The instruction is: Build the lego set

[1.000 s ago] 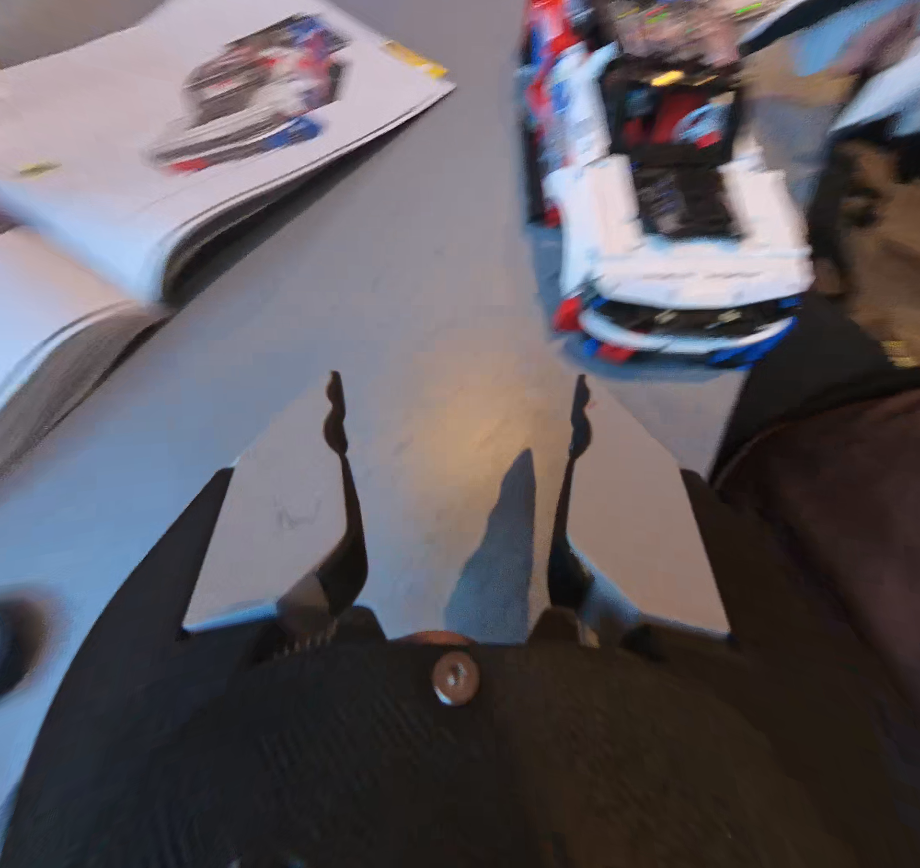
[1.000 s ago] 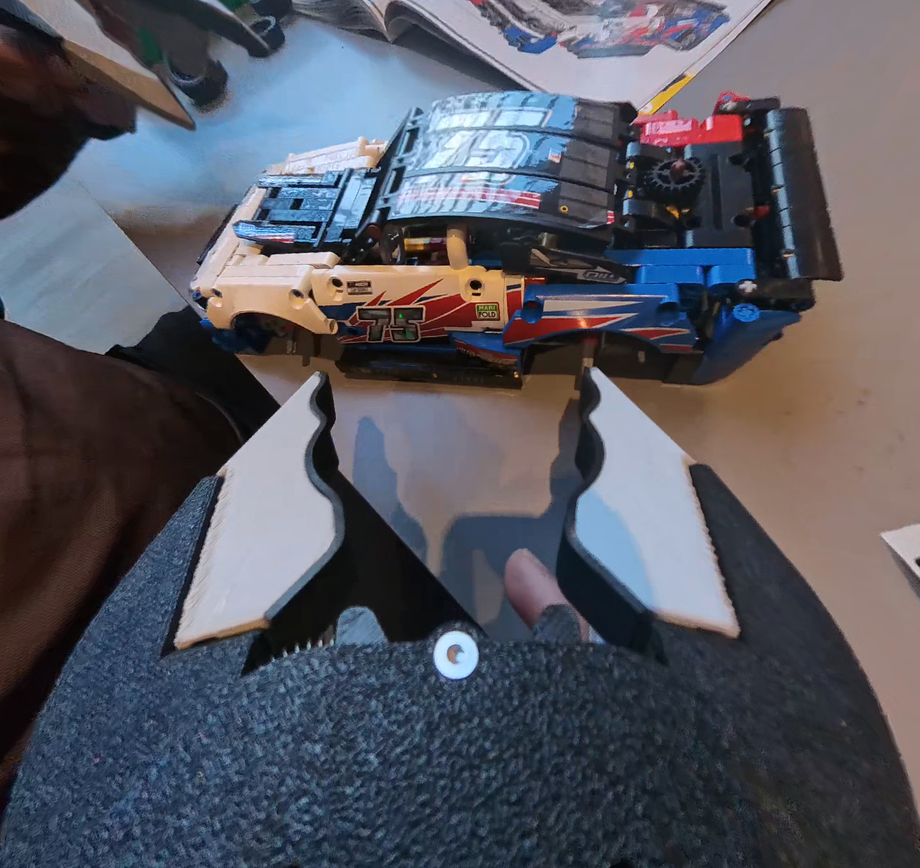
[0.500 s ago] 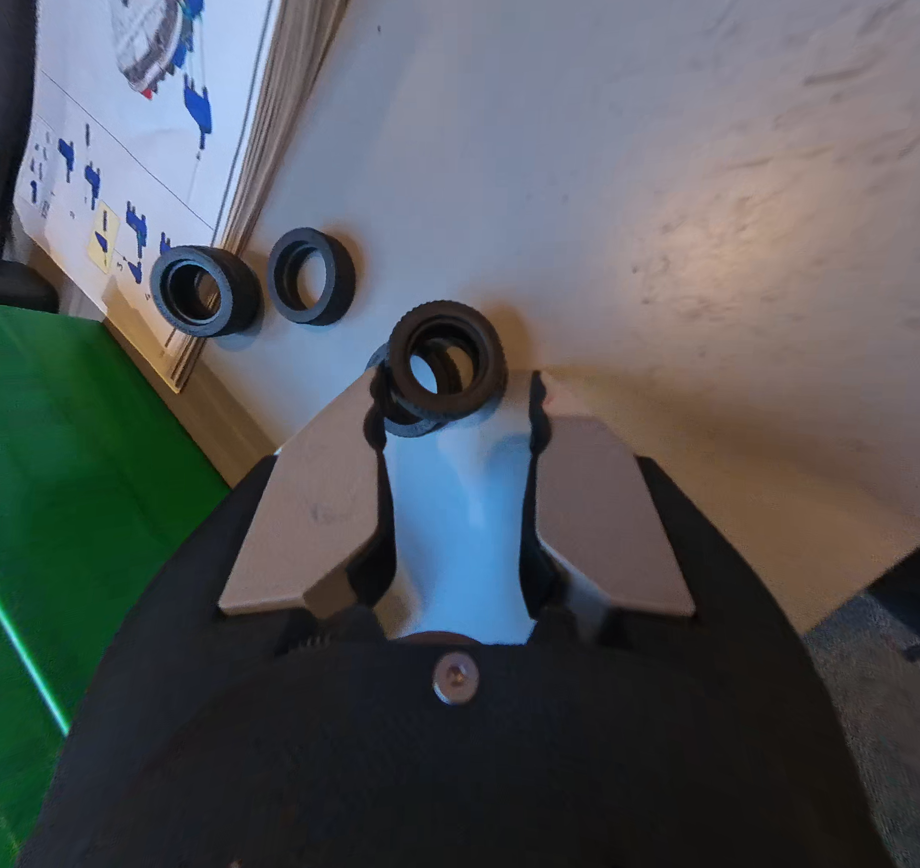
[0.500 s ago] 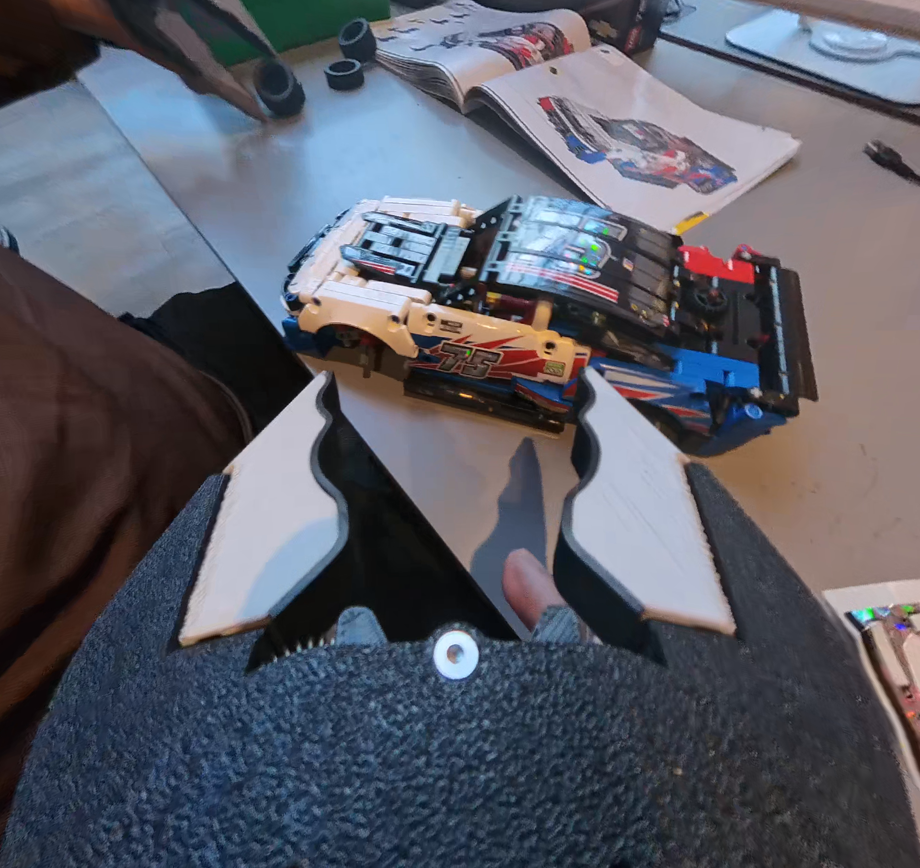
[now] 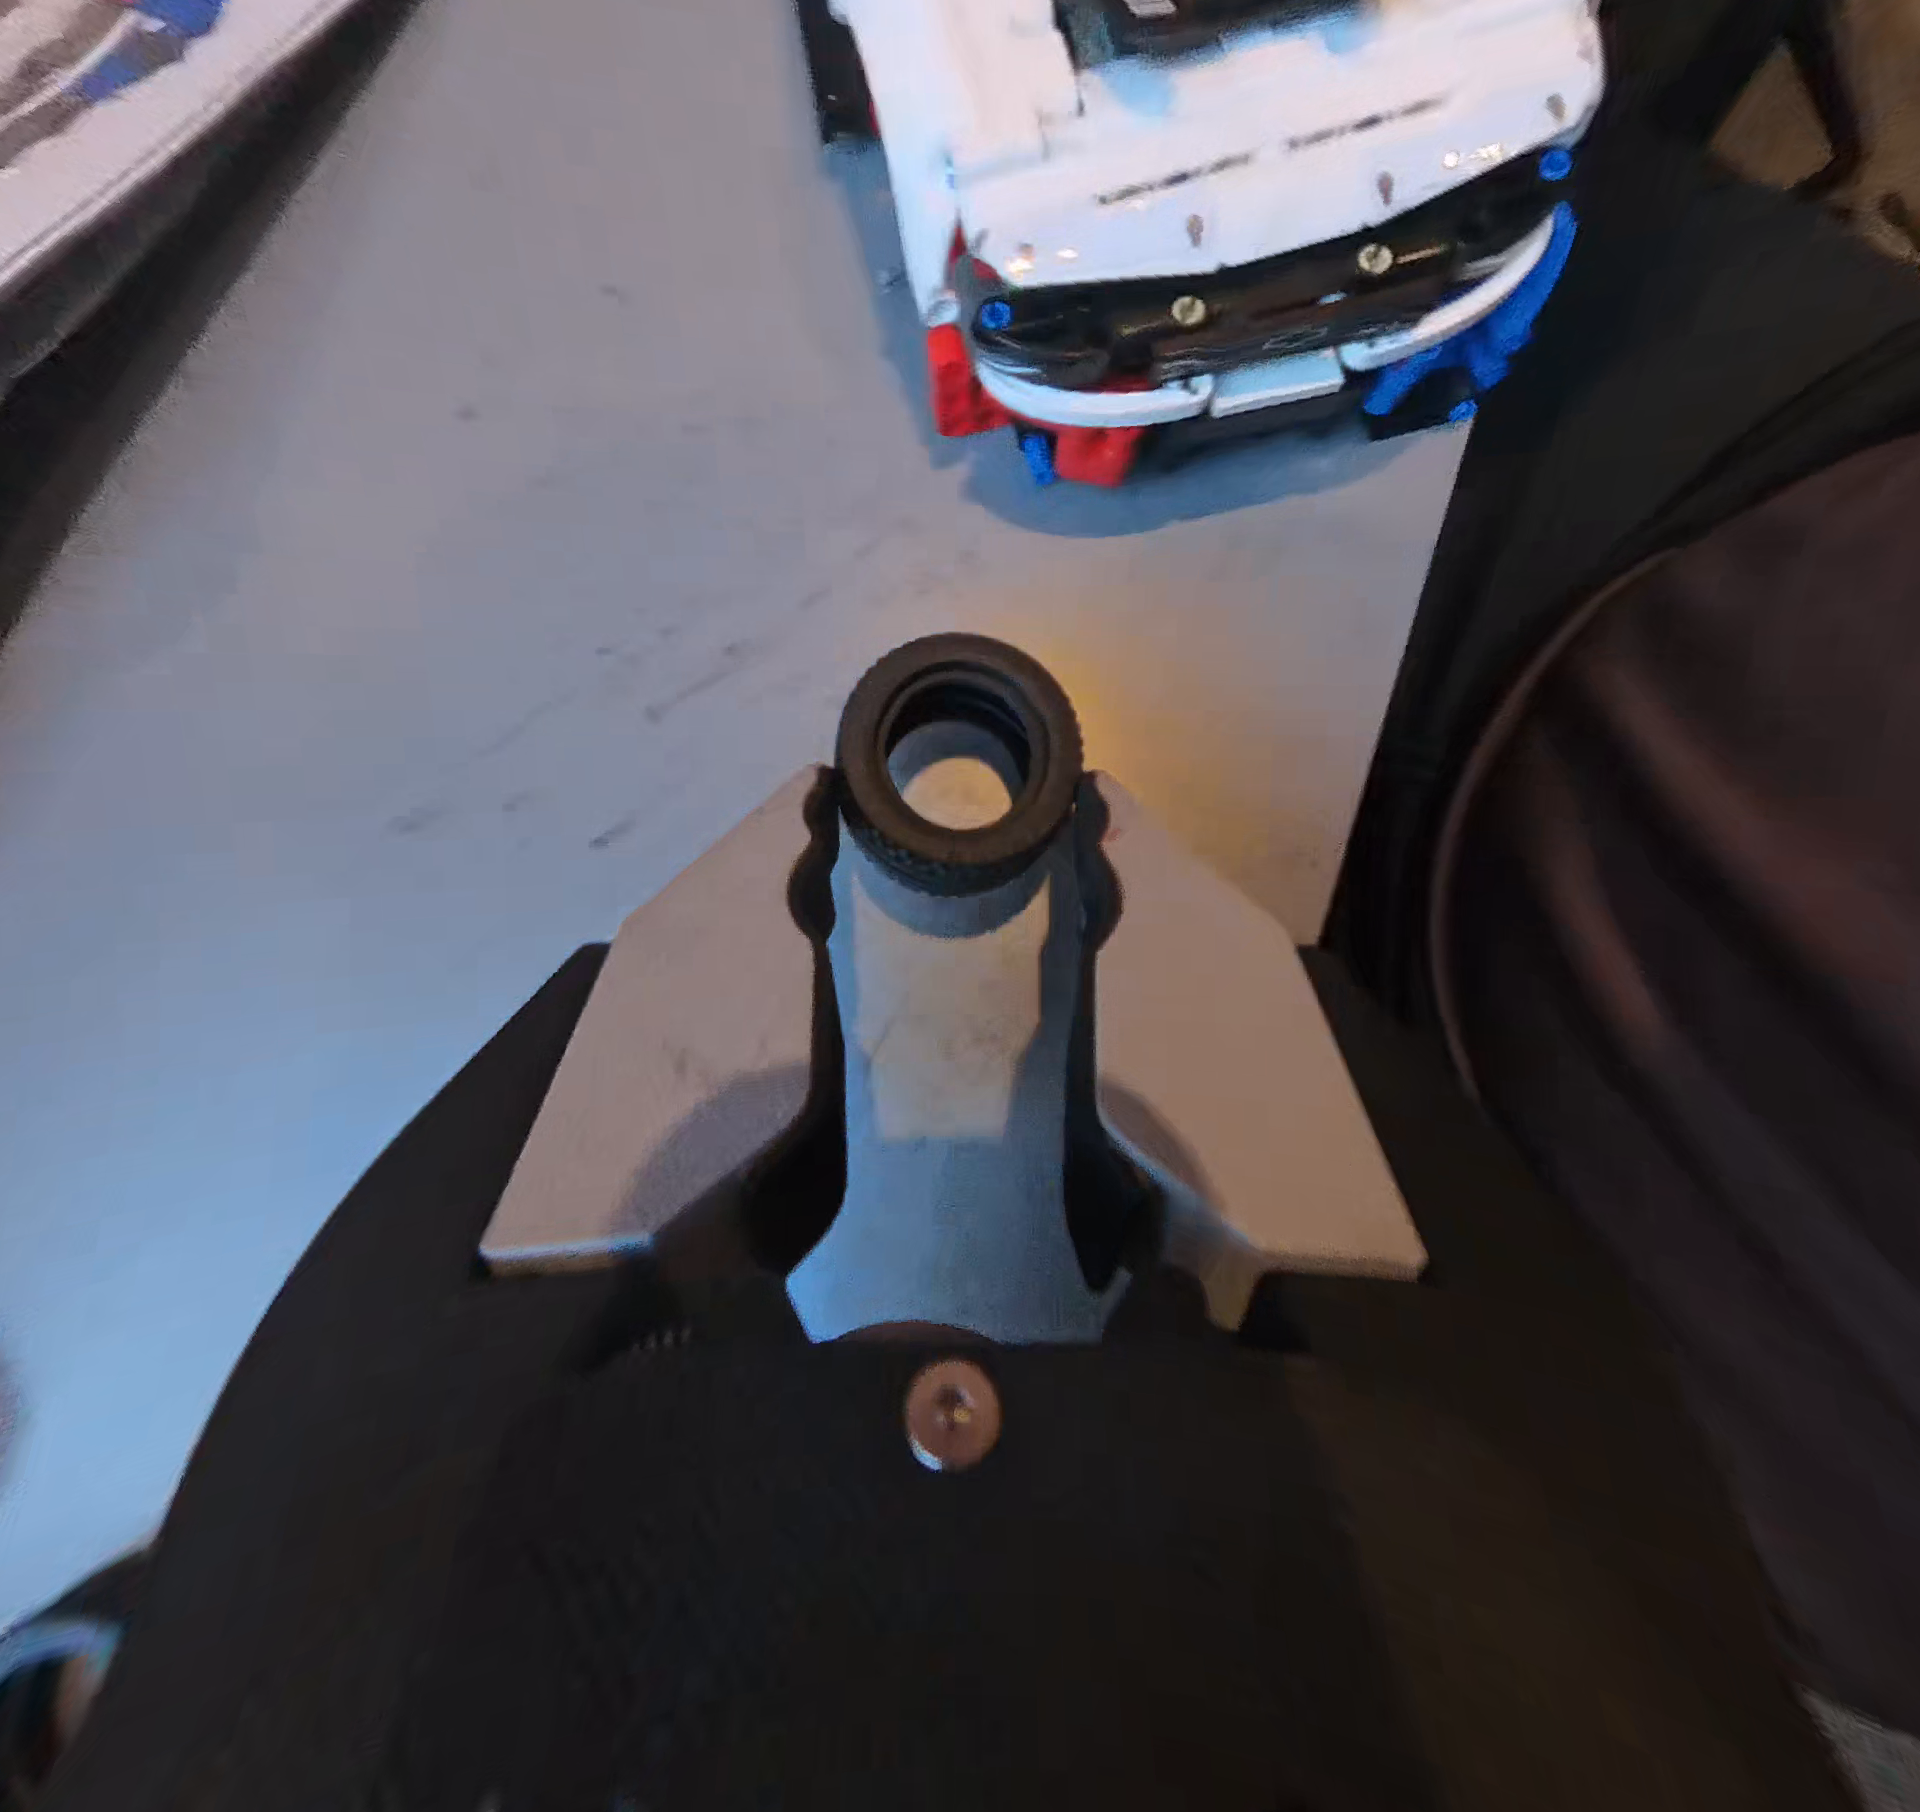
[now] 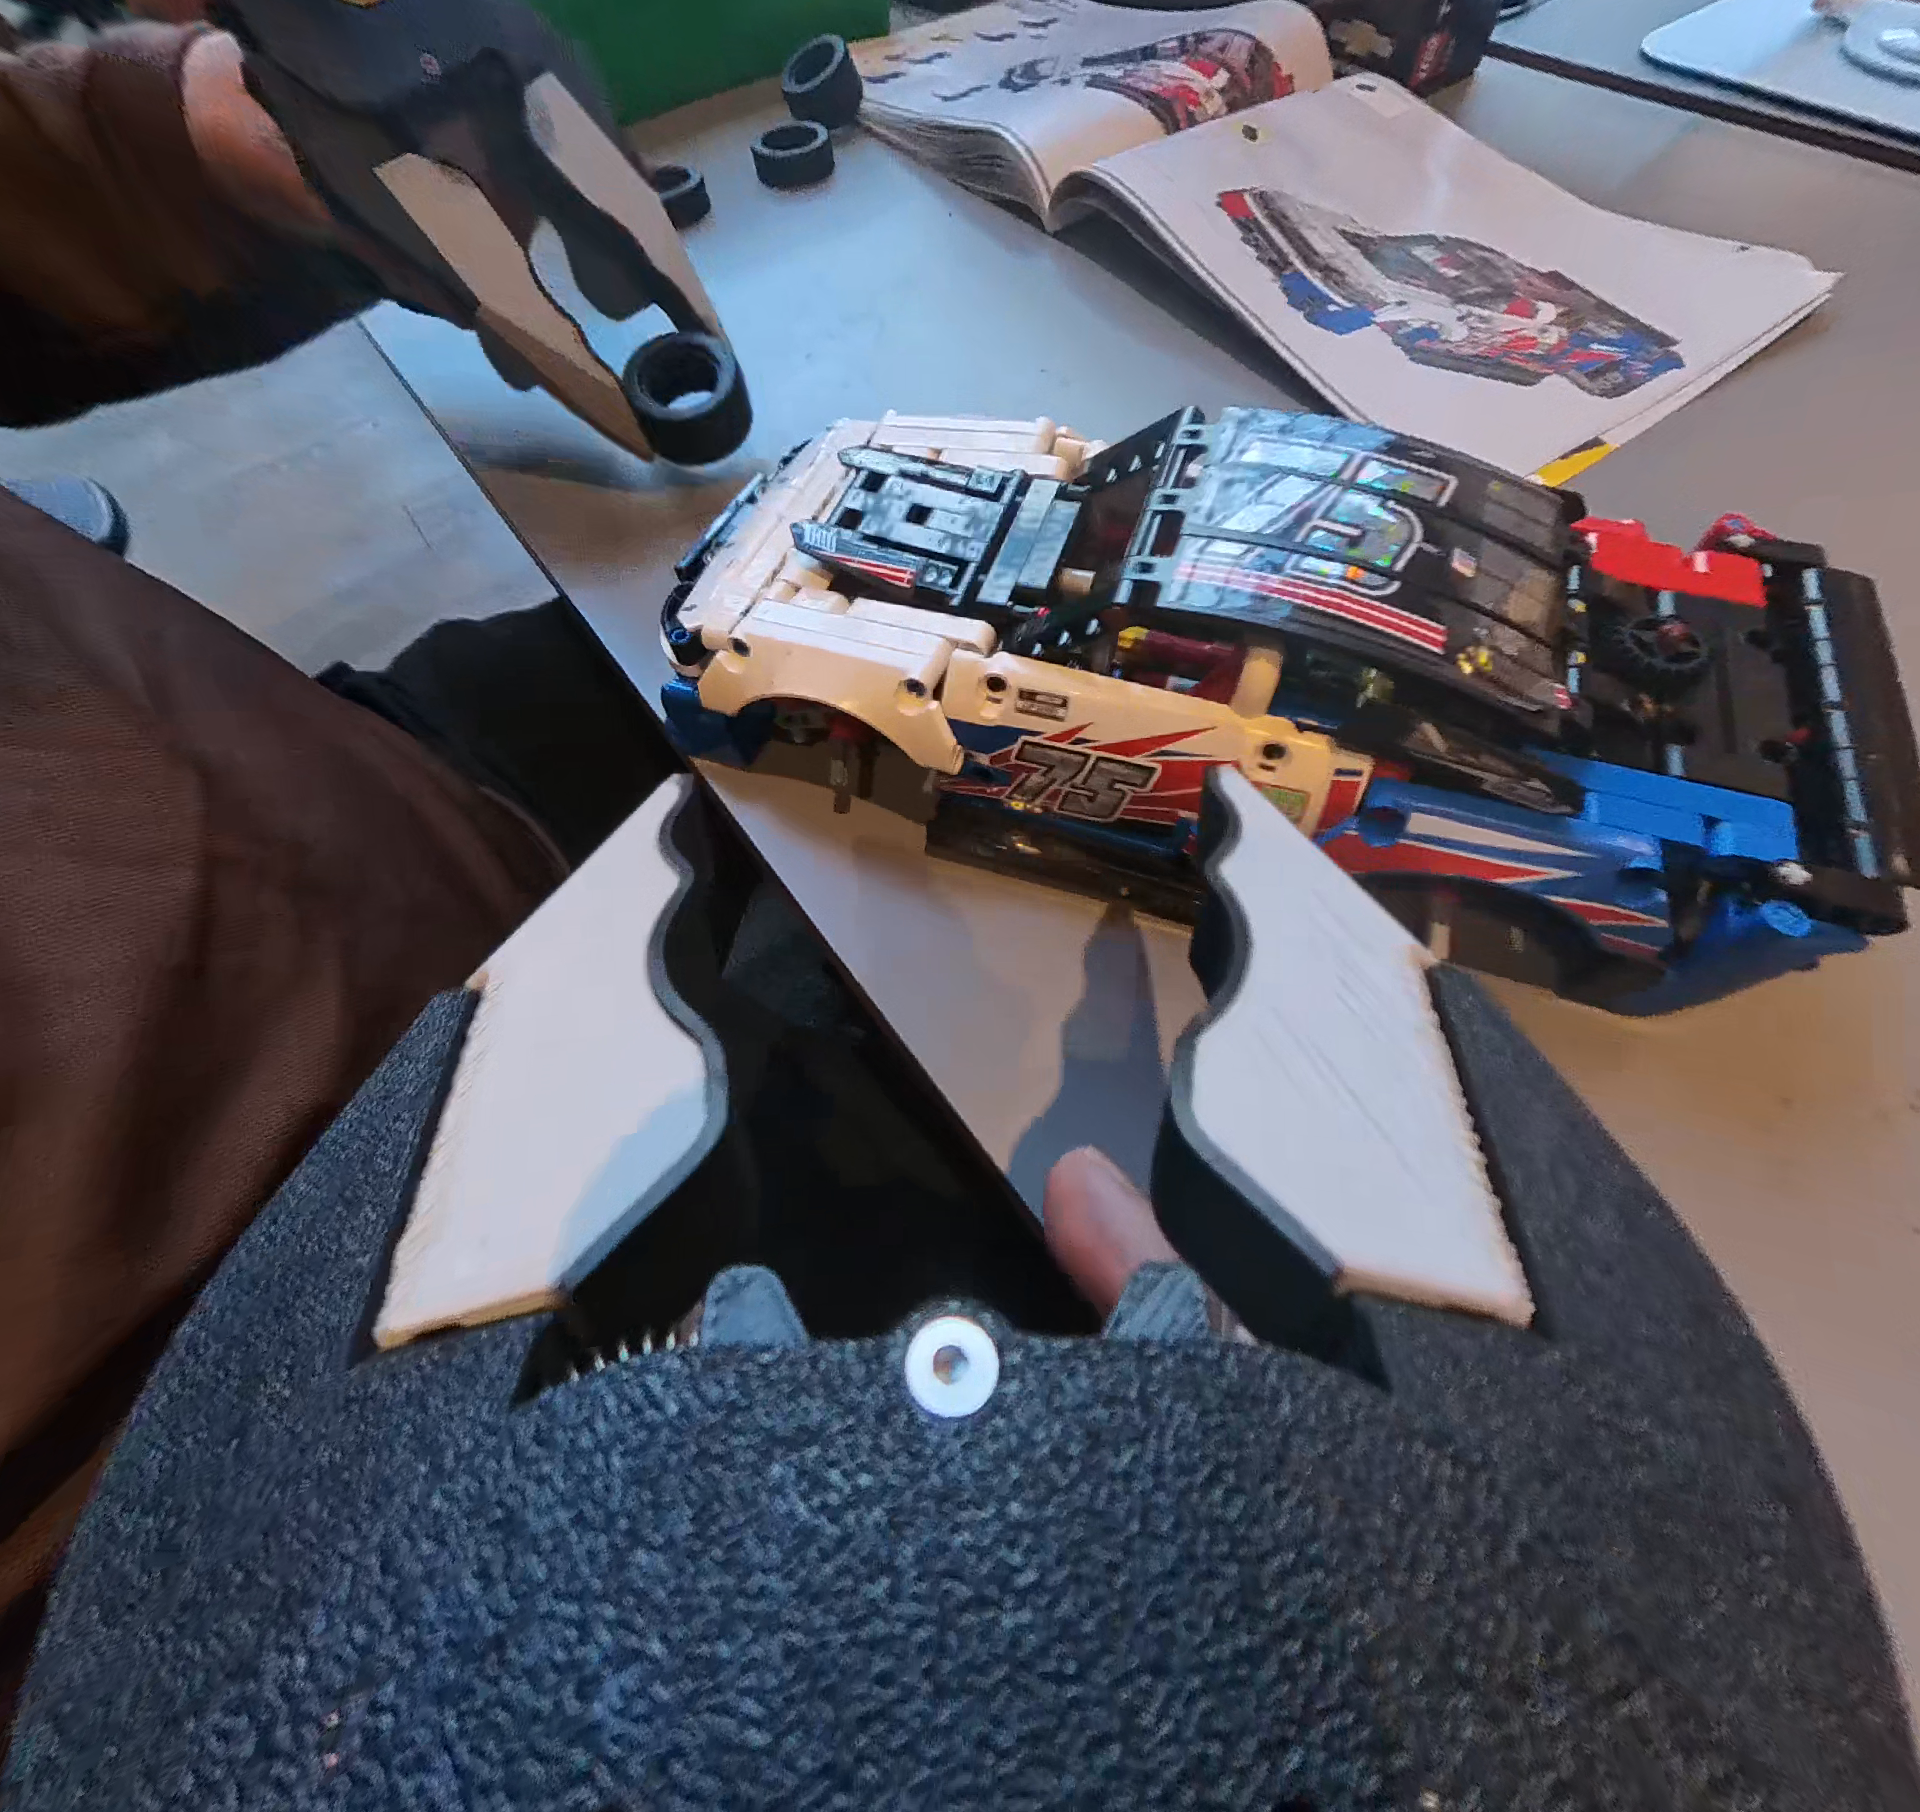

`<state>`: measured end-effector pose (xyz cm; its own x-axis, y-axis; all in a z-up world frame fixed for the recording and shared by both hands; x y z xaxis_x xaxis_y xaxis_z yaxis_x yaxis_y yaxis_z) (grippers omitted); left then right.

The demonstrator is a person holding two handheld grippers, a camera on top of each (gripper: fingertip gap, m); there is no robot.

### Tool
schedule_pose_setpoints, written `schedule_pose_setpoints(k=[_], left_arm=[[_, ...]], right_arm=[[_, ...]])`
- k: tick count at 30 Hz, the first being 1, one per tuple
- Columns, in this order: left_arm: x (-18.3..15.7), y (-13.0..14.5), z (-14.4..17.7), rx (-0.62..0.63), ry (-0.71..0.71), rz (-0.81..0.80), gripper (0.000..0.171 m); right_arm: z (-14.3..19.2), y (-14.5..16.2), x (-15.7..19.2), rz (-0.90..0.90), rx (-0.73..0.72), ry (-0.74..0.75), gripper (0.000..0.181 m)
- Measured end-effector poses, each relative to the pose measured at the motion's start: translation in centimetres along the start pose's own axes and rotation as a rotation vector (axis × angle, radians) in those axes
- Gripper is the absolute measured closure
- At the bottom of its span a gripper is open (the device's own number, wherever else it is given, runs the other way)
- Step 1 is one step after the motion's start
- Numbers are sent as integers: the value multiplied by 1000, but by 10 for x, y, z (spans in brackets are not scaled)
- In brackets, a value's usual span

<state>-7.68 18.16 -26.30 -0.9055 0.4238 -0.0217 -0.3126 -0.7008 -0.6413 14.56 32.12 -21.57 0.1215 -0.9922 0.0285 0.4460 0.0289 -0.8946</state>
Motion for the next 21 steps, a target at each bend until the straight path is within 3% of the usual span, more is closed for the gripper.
schedule_pose_setpoints(k=[3,7,12,17,21], left_arm=[[-11,-3,-18,2,41,2,127],[-17,-11,-21,-5,113,24,105],[-4,-40,-9,-86,200,0,87],[-1,-60,-38,2,354,-124,70],[-6,-66,-56,43,461,-190,60]], right_arm=[[-10,8,2,38,55,63,89],[-18,12,-3,-11,41,185,90],[-20,12,14,-92,47,187,111],[-26,19,27,-93,88,223,110],[-31,27,17,-54,160,315,109]])
Point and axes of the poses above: each gripper's, where its closed fingertips meet, z back along the fingers, y out of its underside, x = y × z across the jaws, the point moved 3 cm from there along z, back along the fingers, and after that the axes turned 4 degrees about z, right-handed, at the moved point
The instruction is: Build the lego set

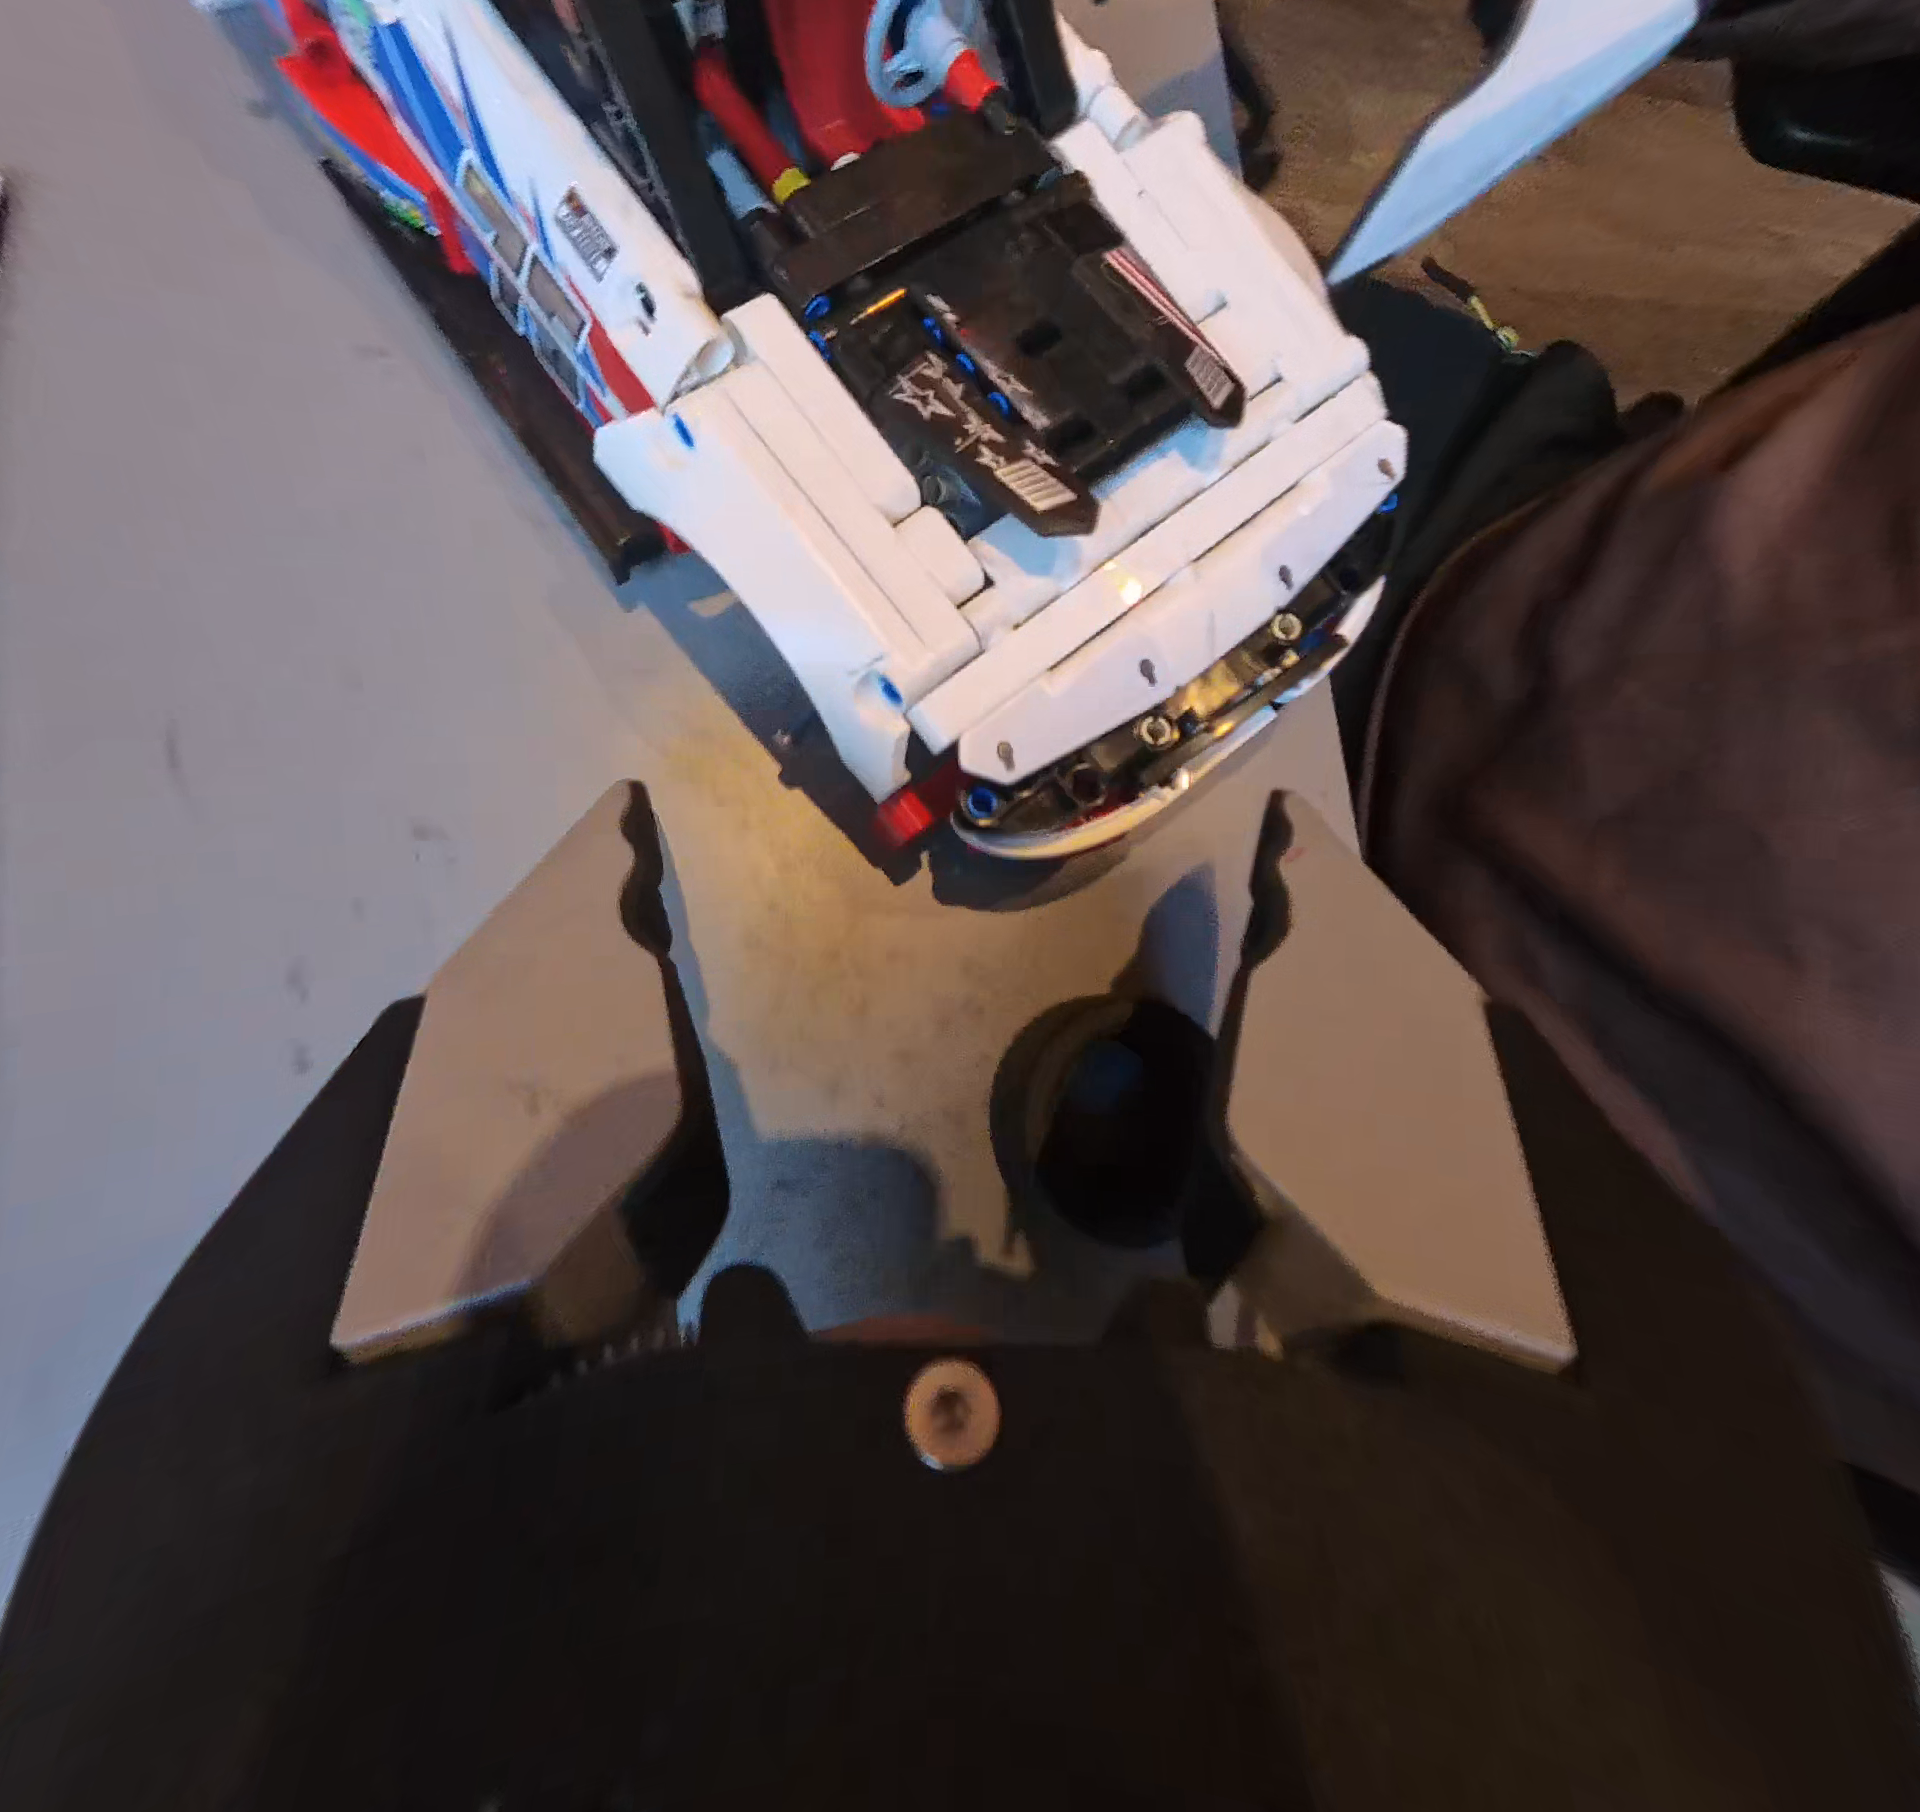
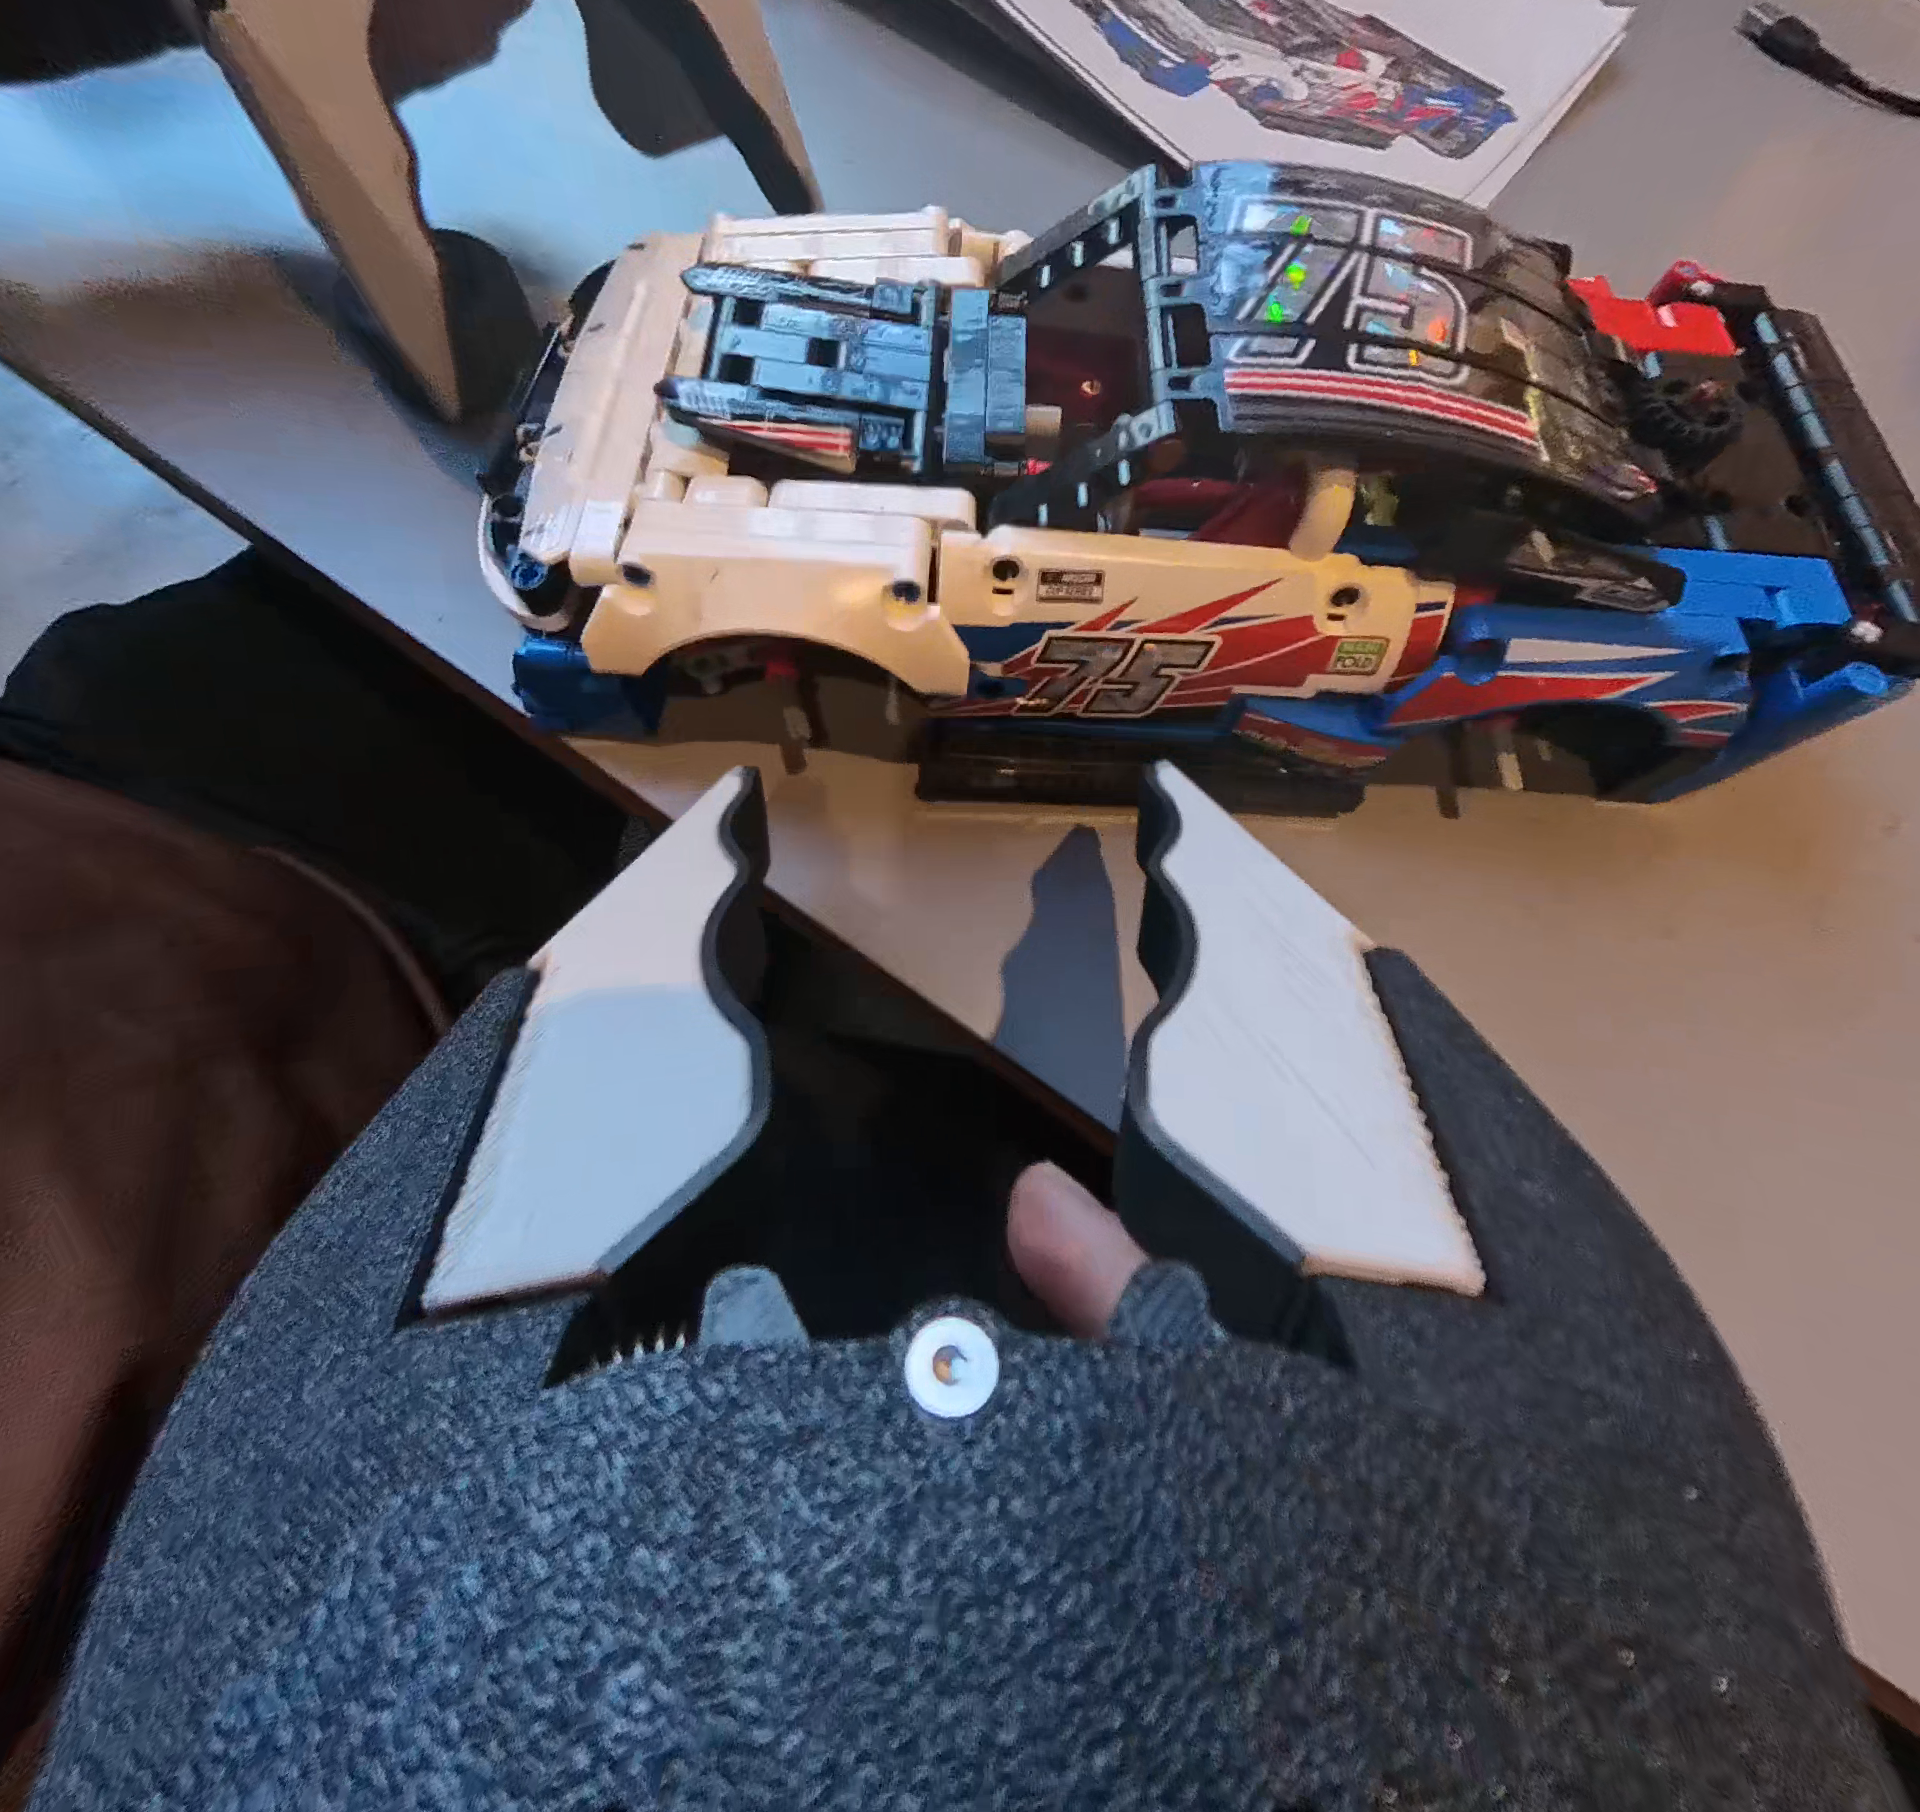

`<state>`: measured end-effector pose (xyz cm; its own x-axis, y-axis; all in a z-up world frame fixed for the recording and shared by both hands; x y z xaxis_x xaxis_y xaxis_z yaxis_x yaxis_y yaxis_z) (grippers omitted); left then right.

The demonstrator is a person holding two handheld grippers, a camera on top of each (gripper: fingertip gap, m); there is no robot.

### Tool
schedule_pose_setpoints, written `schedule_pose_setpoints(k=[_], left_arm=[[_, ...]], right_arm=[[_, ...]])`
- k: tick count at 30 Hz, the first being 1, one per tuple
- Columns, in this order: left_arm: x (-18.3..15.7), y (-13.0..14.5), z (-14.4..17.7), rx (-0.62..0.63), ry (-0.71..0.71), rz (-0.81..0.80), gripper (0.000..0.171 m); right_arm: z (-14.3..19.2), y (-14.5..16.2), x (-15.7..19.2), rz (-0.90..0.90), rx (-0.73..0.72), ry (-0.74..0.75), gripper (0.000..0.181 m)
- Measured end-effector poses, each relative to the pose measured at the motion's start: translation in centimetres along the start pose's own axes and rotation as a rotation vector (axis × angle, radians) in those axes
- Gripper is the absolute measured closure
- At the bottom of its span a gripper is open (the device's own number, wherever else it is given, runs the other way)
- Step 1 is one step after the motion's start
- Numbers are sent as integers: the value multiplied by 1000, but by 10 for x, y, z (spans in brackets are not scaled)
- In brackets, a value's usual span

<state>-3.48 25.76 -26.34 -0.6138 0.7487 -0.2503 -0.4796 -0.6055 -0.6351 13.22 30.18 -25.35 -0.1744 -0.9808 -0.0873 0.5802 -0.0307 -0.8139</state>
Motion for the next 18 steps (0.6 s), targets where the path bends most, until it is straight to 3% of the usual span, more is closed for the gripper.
schedule_pose_setpoints(k=[6,10,12,14,16,18], left_arm=[[-2,-6,-14,8,132,-94,62],[8,-6,-10,-19,154,-96,61],[12,-8,-10,-28,178,-102,59],[16,-10,-13,-24,181,-142,56],[22,-15,-19,-6,171,-188,39],[21,-18,-23,7,200,-225,34]], right_arm=[[-12,-16,24,79,-47,-48,105],[-7,-16,31,-207,-95,-180,86],[-10,-11,25,-319,-78,-134,78],[-15,-11,24,-303,-71,-66,75],[-22,-11,24,-266,-63,-3,74],[-29,-13,30,-286,-70,-14,78]])
Point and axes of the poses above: each gripper's, where its closed fingertips meet, z back along the fingers, y out of its underside, x = y × z across the jaws, the point moved 3 cm from there along z, back along the fingers, and after that the axes turned 4 degrees about z, right-handed, at the moved point
